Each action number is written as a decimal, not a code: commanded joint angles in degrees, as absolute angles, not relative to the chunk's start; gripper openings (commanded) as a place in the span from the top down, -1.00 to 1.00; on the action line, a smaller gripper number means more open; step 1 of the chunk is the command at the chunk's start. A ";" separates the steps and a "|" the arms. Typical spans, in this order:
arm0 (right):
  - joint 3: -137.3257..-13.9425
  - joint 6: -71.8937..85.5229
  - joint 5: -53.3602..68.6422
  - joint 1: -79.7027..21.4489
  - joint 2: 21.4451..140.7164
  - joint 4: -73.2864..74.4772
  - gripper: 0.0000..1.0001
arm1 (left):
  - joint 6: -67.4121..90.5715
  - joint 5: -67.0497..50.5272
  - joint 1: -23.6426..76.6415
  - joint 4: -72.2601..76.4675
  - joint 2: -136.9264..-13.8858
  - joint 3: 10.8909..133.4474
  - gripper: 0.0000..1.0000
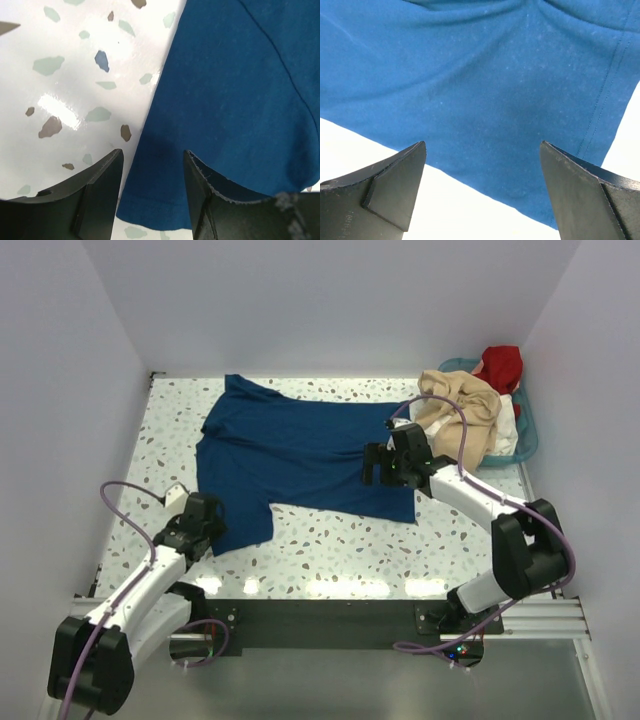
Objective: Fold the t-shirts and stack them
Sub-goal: Flatten the tshirt out
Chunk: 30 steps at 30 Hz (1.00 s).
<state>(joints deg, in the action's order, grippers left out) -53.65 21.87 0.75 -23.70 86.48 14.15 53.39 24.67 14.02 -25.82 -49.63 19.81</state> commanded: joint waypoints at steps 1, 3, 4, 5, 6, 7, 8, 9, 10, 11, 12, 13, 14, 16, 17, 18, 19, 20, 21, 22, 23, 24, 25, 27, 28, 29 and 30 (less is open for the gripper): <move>-53.35 22.15 -0.96 -23.73 83.76 13.09 -0.98 | 56.33 22.51 14.41 -28.30 -48.16 19.25 -0.11; -53.09 22.06 -1.58 -23.64 83.15 13.27 -0.98 | 57.04 21.54 14.41 -29.78 -47.73 18.90 -0.08; -53.00 22.06 -1.58 -23.73 82.97 13.27 -0.98 | 57.56 21.19 14.41 -30.58 -47.55 18.81 -0.07; -52.91 21.97 -2.02 -23.64 82.71 13.27 -0.98 | 58.00 21.01 14.41 -31.19 -47.46 18.72 -0.05; -52.82 22.06 -2.02 -23.64 82.62 13.18 -0.98 | 58.79 20.40 14.50 -31.29 -47.20 18.29 -0.04; -52.82 22.06 -1.93 -23.64 82.70 13.18 -0.98 | 59.41 20.22 14.41 -31.46 -47.20 18.11 -0.04; -52.91 22.06 -1.76 -23.64 82.79 13.18 -0.98 | 59.85 19.95 14.50 -31.55 -47.20 17.93 -0.04; -52.82 21.97 -1.50 -23.64 82.88 13.18 -0.98 | 60.55 19.78 14.41 -32.25 -47.28 17.93 -0.04; -52.91 21.97 -1.41 -23.73 82.88 13.10 -0.98 | 60.90 19.43 14.41 -32.60 -47.20 18.02 -0.04; -52.74 21.89 -1.41 -23.64 83.05 13.01 -0.98 | 61.17 19.51 14.41 -32.96 -47.11 18.02 -0.04; -52.56 21.88 -1.41 -23.64 83.14 12.92 -0.98 | 61.43 19.69 14.50 -32.96 -46.94 18.02 -0.04; -52.56 21.80 -1.49 -23.64 83.14 12.75 -0.98 | 61.35 19.95 14.41 -32.96 -47.02 18.10 -0.04; -52.56 21.80 -1.58 -23.73 83.23 12.66 -0.98 | 61.26 19.95 14.41 -33.05 -47.80 18.37 -0.04; -52.65 21.62 -1.76 -23.56 83.58 12.66 -0.98 | 61.08 19.34 14.41 -33.22 -49.12 18.72 -0.04; -52.65 21.62 -1.84 -23.64 83.67 12.74 -0.98 | 61.08 18.99 14.41 -33.40 -49.74 18.98 -0.02; -52.91 21.62 -1.76 -23.64 83.76 12.66 -0.98 | 60.74 18.64 14.41 -33.31 -50.70 19.25 -0.01; -52.91 21.62 -1.76 -23.56 83.76 12.66 -0.97 | 60.47 18.55 14.50 -33.31 -51.15 19.34 0.00; -52.91 21.53 -1.67 -23.47 83.76 12.83 -0.98 | 60.29 18.54 14.41 -33.22 -51.59 19.42 0.03; -53.00 21.53 -1.67 -23.38 83.76 12.83 -0.98 | 60.21 18.63 14.41 -33.31 -52.46 19.77 0.07; -52.91 21.45 -1.58 -23.29 83.67 12.75 -0.98 | 60.21 18.72 14.50 -33.31 -52.91 19.95 0.12; -52.82 21.53 -1.50 -23.38 83.58 12.66 -0.98 | 60.12 18.63 14.50 -33.14 -53.43 20.21 0.21; -52.65 21.45 -1.49 -23.29 83.50 12.48 -0.98 | 59.94 18.55 14.50 -33.05 -54.22 20.21 0.25; -52.56 21.45 -1.41 -23.20 83.41 12.48 -0.97 | 59.85 18.02 14.50 -32.96 -54.66 20.21 0.31; -52.47 21.45 -1.32 -23.12 83.41 12.31 -0.98 | 59.24 17.58 14.50 -32.70 -55.63 20.39 0.41; -52.38 21.45 -1.32 -23.03 83.50 12.22 -0.98 | 59.06 17.40 14.50 -32.78 -55.98 20.56 0.46; -52.38 21.45 -1.32 -22.94 83.58 12.22 -0.98 | 58.89 17.32 14.50 -32.61 -56.51 20.74 0.62; -52.38 21.45 -1.14 -22.85 83.67 12.13 -0.98 | 58.54 17.23 14.50 -32.43 -56.60 20.66 0.69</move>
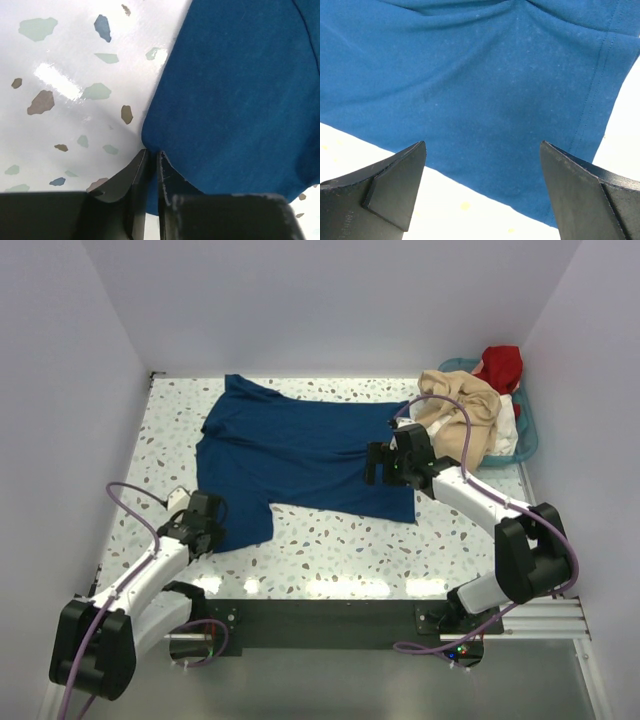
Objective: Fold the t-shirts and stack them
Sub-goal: Flatten the tshirt out
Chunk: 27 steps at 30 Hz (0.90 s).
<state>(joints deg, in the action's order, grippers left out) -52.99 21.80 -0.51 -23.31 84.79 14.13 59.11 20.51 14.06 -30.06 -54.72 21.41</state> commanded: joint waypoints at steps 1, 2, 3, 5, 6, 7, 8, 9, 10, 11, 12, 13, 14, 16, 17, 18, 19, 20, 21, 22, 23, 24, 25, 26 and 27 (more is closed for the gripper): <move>-52.30 21.36 -1.14 -22.94 83.76 12.04 -0.98 | 58.45 16.62 14.59 -32.17 -56.69 20.57 0.77; -52.29 21.36 -1.14 -22.85 83.85 12.04 -0.98 | 58.27 16.35 14.50 -31.73 -56.69 20.31 0.95; -52.29 21.36 -1.23 -22.85 84.02 12.04 -0.98 | 57.84 16.09 14.50 -31.55 -56.60 20.22 1.00; -52.29 21.36 -1.05 -22.68 84.20 12.30 -0.98 | 57.40 16.35 14.59 -31.12 -55.82 20.04 1.00; -52.38 21.36 -1.14 -22.59 84.20 12.48 -0.97 | 57.13 16.61 14.50 -31.03 -55.38 20.04 1.00; -52.38 21.27 -1.23 -22.41 84.03 12.83 -0.98 | 56.87 16.96 14.50 -30.76 -54.85 20.04 1.00; -52.30 21.36 -1.58 -22.50 83.68 13.62 -0.98 | 56.52 16.96 14.59 -29.98 -54.23 19.95 1.00; -52.12 21.53 -1.84 -22.33 83.50 14.06 -0.98 | 55.64 16.96 14.50 -29.45 -52.49 19.95 1.00; -52.03 21.62 -3.06 -22.24 82.63 14.58 -0.98 | 55.37 16.96 14.50 -28.92 -51.43 19.78 1.00; -51.68 21.80 -3.95 -22.24 82.18 15.63 -0.98 | 54.41 16.96 14.50 -27.18 -48.98 18.99 1.00; -50.72 22.23 -4.83 -22.24 81.66 16.17 -0.98 | 53.88 16.96 14.50 -26.20 -47.65 18.46 1.00; -50.10 22.41 -5.88 -22.15 80.61 16.61 -0.97 | 53.53 17.05 14.59 -25.32 -46.33 17.94 1.00; -49.40 22.59 -7.11 -22.15 80.16 17.48 -0.97 | 53.44 17.14 14.50 -23.57 -45.10 16.80 1.00; -47.12 23.38 -8.00 -21.80 79.37 17.93 -0.95 | 52.47 17.14 14.59 -21.81 -41.93 15.65 1.00; -46.33 23.73 -8.96 -21.62 78.84 18.54 -0.93 | 52.04 17.14 14.50 -19.80 -40.36 14.43 1.00; -44.84 24.17 -9.31 -21.01 78.66 18.98 -0.92 | 50.64 17.23 14.50 -18.82 -39.82 13.98 1.00; -44.13 24.43 -9.84 -20.74 78.49 19.25 -0.84 | 49.93 17.31 14.50 -18.11 -39.47 13.63 1.00; -43.51 24.61 -10.28 -20.39 78.14 20.03 -0.80 | 49.57 17.49 14.50 -17.15 -39.20 13.54 1.00; -42.37 25.31 -10.54 -19.69 77.96 20.30 -0.75 | 48.27 17.06 14.50 -16.62 -39.03 13.54 1.00; -41.93 25.57 -10.02 -19.08 77.78 20.82 -0.71 | 47.64 16.79 14.50 -16.09 -38.94 13.54 1.00; -41.31 25.84 -9.93 -18.99 77.26 20.92 -0.62 | 47.20 16.79 14.59 -15.39 -38.94 13.62 1.00; -40.18 26.54 -10.28 -18.81 76.04 20.74 -0.59 | 46.07 16.61 14.59 -15.03 -38.76 13.71 1.00; -39.73 26.98 -10.63 -18.81 75.50 20.74 -0.56 | 45.45 16.52 14.50 -14.77 -38.76 13.80 1.00; -39.55 27.42 -10.98 -18.81 75.32 21.53 -0.51 | 44.92 16.52 14.59 -14.59 -38.50 14.15 1.00; -39.12 28.12 -11.16 -18.72 74.89 21.71 -0.49 | 43.78 16.44 14.50 -14.42 -38.32 14.24 1.00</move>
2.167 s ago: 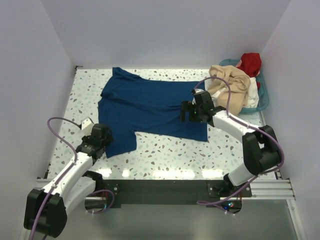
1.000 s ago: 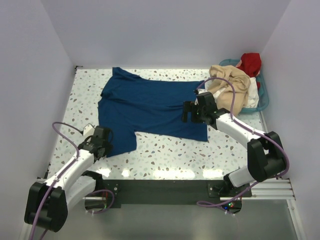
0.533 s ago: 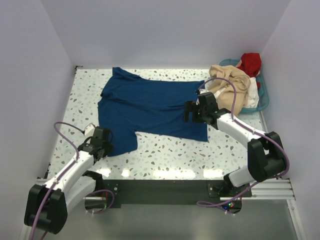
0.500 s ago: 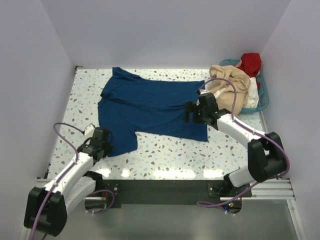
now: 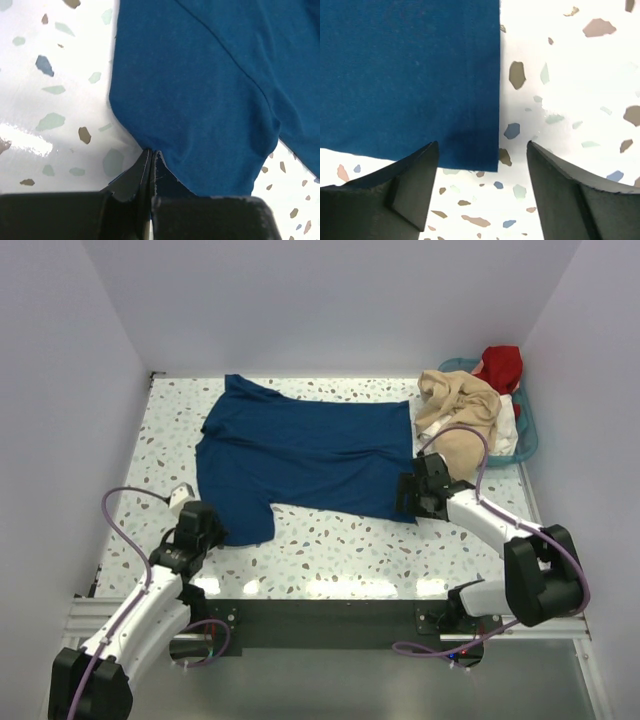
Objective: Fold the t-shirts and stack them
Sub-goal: Flatten the tshirt out
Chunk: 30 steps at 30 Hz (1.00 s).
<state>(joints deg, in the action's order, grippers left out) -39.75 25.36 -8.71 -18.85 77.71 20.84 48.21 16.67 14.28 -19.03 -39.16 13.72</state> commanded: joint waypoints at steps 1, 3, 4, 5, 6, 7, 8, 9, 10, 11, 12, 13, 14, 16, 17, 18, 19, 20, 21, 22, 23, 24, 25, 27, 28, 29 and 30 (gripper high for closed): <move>-38.85 28.39 -11.08 -18.72 74.88 21.88 -0.46 | 43.25 16.00 14.50 -14.15 -38.06 14.33 1.00; -38.15 29.35 -10.29 -18.72 74.71 21.97 -0.35 | 41.93 15.21 14.59 -13.19 -37.71 14.33 1.00; -37.88 29.62 -9.76 -18.81 74.53 21.80 -0.32 | 41.58 14.86 14.50 -12.84 -37.71 14.24 1.00; -37.79 29.79 -9.49 -18.72 74.44 22.06 -0.29 | 41.31 14.68 14.50 -12.48 -37.71 14.24 1.00; -37.53 30.23 -9.41 -18.72 74.44 21.97 -0.25 | 40.96 14.42 14.50 -12.39 -37.71 14.15 1.00; -37.44 30.50 -9.40 -18.72 74.36 22.15 -0.22 | 40.87 13.98 14.50 -12.31 -37.62 14.15 1.00; -37.35 30.76 -9.49 -18.72 74.36 22.58 -0.18 | 40.78 13.89 14.50 -12.30 -37.18 14.06 1.00; -36.92 31.20 -9.49 -18.72 74.36 22.59 -0.15 | 40.69 13.89 14.50 -12.22 -36.92 13.98 1.00; -36.57 31.46 -9.14 -18.81 74.44 22.50 -0.10 | 40.61 13.89 14.50 -12.22 -36.48 13.89 1.00; -36.30 31.55 -9.05 -18.81 74.36 22.24 -0.08 | 40.69 13.97 14.50 -12.30 -35.78 13.89 1.00; -35.95 31.90 -9.05 -18.81 74.44 22.24 -0.06 | 40.61 13.97 14.50 -12.48 -35.42 13.89 1.00; -35.77 31.99 -9.05 -18.81 74.44 22.24 -0.03 | 40.78 13.97 14.50 -12.39 -35.07 13.71 1.00; -35.51 32.17 -9.14 -18.72 74.44 22.32 -0.02 | 40.69 14.06 14.50 -12.48 -34.37 13.62 1.00; -35.33 32.34 -9.32 -18.81 74.62 22.32 0.06 | 40.78 14.50 14.50 -12.83 -33.67 13.80 1.00; -35.33 32.34 -9.23 -18.72 75.14 22.24 0.11 | 40.78 14.68 14.50 -13.01 -33.23 14.15 1.00; -35.42 32.43 -9.32 -18.81 75.49 22.06 0.15 | 40.78 14.94 14.50 -13.18 -33.05 14.41 1.00; -35.59 32.43 -9.32 -18.81 75.76 21.97 0.17 | 40.78 15.64 14.50 -13.44 -32.70 14.68 1.00; -35.60 32.26 -9.32 -18.72 76.72 22.06 0.24 | 40.78 15.91 14.59 -14.14 -32.09 15.46 1.00; -36.12 32.26 -9.66 -18.81 77.16 22.06 0.31 | 40.87 16.34 14.50 -14.32 -31.56 15.82 1.00; -36.38 32.17 -9.75 -18.81 77.69 22.15 0.39 | 40.87 16.43 14.50 -14.50 -31.12 16.08 1.00; -36.91 32.08 -10.02 -18.81 78.57 22.06 0.54 | 40.70 16.52 14.50 -14.94 -30.16 16.95 1.00; -37.09 31.91 -10.02 -18.81 78.92 22.23 0.62 | 40.61 16.61 14.50 -15.29 -29.71 17.48 1.00; -37.26 31.82 -9.93 -18.81 79.19 22.85 0.70 | 40.52 16.79 14.50 -15.82 -28.92 18.45 1.00; -37.62 31.47 -10.02 -18.81 79.02 23.90 0.91 | 40.52 17.05 14.50 -16.43 -28.22 19.33 1.00; -37.79 31.38 -10.45 -18.81 78.75 25.39 0.95 | 40.69 17.14 14.50 -17.22 -27.86 20.12 1.00; -38.05 31.20 -10.72 -18.81 78.31 26.27 1.00 | 41.13 17.14 14.50 -17.66 -27.34 20.47 1.00; -38.06 31.29 -10.90 -18.90 77.09 27.15 1.00 | 41.39 16.79 14.50 -18.19 -27.07 20.91 1.00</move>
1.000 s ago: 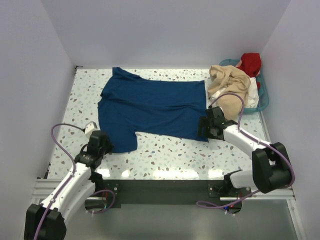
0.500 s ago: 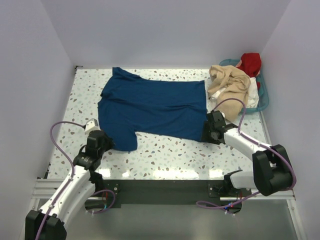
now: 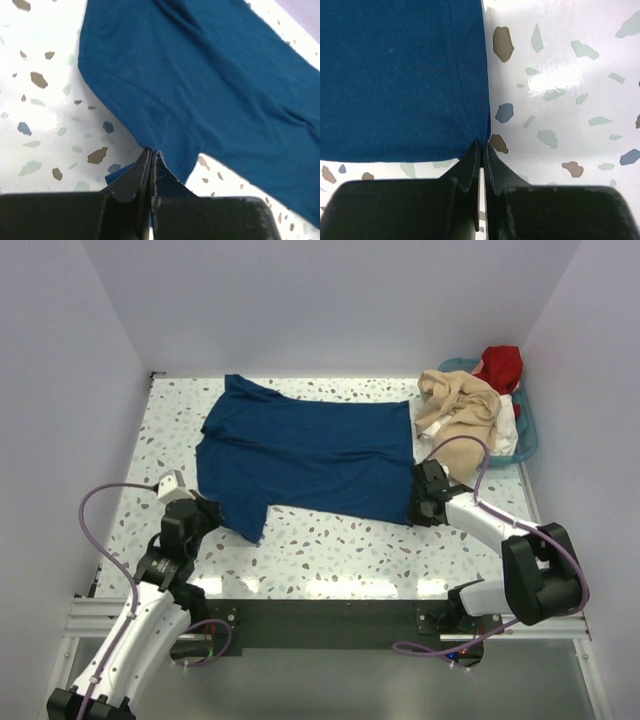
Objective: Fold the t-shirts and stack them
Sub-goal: Flatten the tshirt out, then fold the tshirt
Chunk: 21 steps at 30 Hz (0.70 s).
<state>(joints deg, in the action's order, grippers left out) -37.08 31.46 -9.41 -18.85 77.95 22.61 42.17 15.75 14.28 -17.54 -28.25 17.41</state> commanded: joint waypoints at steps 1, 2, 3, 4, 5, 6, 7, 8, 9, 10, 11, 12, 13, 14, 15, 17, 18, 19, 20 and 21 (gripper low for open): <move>-38.06 31.29 -10.99 -18.90 76.12 28.81 1.00 | 41.57 16.61 14.50 -19.06 -26.81 21.61 1.00; -38.14 31.20 -10.99 -18.90 75.16 29.61 1.00 | 41.92 16.35 14.50 -19.42 -26.11 21.97 1.00; -38.14 31.20 -10.90 -18.90 74.28 30.40 1.00 | 42.01 16.17 14.50 -19.86 -25.67 22.32 1.00; -38.23 31.20 -10.81 -18.90 72.01 31.98 1.00 | 42.19 16.08 14.50 -20.91 -24.71 23.19 1.00; -38.32 31.29 -10.03 -19.07 71.11 32.60 1.00 | 42.45 16.08 14.50 -21.53 -24.26 23.64 1.00; -38.41 31.29 -9.50 -19.25 69.89 33.13 1.00 | 42.63 15.91 14.50 -22.14 -23.74 24.08 1.00; -38.50 31.29 -9.14 -19.51 68.13 34.27 1.00 | 42.71 15.82 14.50 -23.11 -22.69 24.95 1.00; -38.76 31.81 -9.58 -20.03 67.16 35.06 1.00 | 42.98 15.73 14.50 -23.72 -22.15 25.40 1.00; -38.93 31.90 -9.67 -20.30 66.37 35.85 1.00 | 42.98 15.30 14.50 -24.17 -21.71 25.84 1.00; -39.11 31.90 -9.84 -20.39 65.14 37.60 1.00 | 43.24 15.12 14.50 -25.39 -20.75 26.88 1.00; -39.46 32.17 -10.02 -20.65 64.69 38.40 1.00 | 43.33 14.94 14.50 -26.18 -20.31 27.42 1.00; -39.55 32.25 -10.37 -20.83 64.17 39.10 1.00 | 43.50 14.68 14.50 -26.89 -19.87 27.94 1.00; -39.46 32.34 -10.37 -21.00 63.64 40.07 1.00 | 43.51 14.68 14.50 -28.29 -18.73 28.99 1.00; -39.29 32.43 -10.46 -21.35 62.85 40.34 1.00 | 44.03 14.50 14.50 -28.82 -18.20 29.35 1.00; -39.20 32.61 -10.28 -21.53 62.49 40.60 1.00 | 44.21 13.98 14.50 -29.09 -17.50 29.62 1.00; -39.11 32.87 -10.28 -22.14 61.79 41.31 1.00 | 44.82 13.36 14.50 -30.49 -15.91 30.41 1.00; -39.11 32.96 -10.20 -22.41 61.61 41.48 1.00 | 45.09 12.66 14.50 -30.93 -15.47 30.67 1.00; -39.11 33.05 -10.02 -22.76 61.44 41.66 1.00 | 45.17 12.22 14.59 -31.55 -14.95 31.11 1.00; -39.11 33.31 -10.02 -23.29 61.35 41.75 1.00 | 45.35 11.87 14.50 -31.81 -14.68 31.29 1.00; -39.11 33.31 -10.11 -23.46 61.26 41.84 1.00 | 45.53 11.26 14.50 -32.08 -14.59 31.38 1.00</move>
